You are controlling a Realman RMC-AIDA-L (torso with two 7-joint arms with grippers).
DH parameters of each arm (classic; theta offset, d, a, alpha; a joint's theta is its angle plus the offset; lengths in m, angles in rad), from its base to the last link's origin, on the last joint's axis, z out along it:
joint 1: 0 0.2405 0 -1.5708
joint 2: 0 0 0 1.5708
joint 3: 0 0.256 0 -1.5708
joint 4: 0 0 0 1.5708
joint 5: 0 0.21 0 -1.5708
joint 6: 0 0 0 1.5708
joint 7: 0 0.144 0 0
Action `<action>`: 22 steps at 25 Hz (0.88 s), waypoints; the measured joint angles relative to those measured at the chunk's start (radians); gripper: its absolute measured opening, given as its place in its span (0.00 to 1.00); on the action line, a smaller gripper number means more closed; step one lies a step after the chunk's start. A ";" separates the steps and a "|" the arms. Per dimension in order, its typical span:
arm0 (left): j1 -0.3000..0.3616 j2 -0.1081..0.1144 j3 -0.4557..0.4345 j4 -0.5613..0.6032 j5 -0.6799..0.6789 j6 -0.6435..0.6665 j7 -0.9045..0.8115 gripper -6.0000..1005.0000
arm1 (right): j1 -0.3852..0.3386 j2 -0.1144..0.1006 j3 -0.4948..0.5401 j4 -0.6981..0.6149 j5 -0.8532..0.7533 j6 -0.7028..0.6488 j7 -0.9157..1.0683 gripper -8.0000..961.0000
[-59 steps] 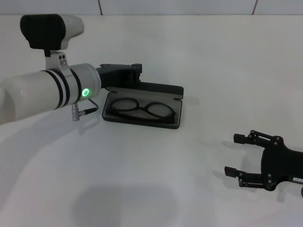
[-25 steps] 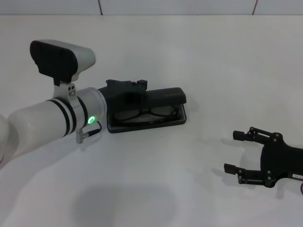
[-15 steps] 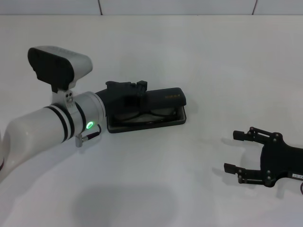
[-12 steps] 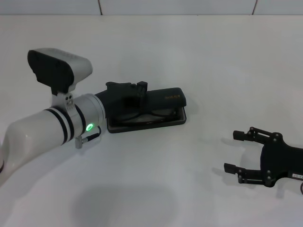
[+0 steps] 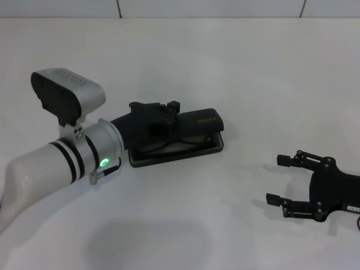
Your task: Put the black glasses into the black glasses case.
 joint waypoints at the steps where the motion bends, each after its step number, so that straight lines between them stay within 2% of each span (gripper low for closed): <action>1: 0.001 0.000 0.000 -0.007 -0.014 0.008 0.026 0.01 | 0.000 0.000 0.000 0.000 0.000 0.000 0.000 0.86; 7: -0.009 0.000 -0.001 -0.089 -0.143 0.091 0.163 0.01 | 0.002 0.000 0.000 0.001 0.000 -0.001 0.000 0.86; 15: -0.004 -0.003 -0.004 -0.114 -0.160 0.120 0.247 0.01 | 0.002 0.000 0.000 0.000 0.000 -0.007 0.002 0.86; 22: -0.020 -0.002 0.000 -0.190 -0.271 0.193 0.345 0.01 | 0.002 0.000 0.000 0.002 0.000 -0.010 0.003 0.86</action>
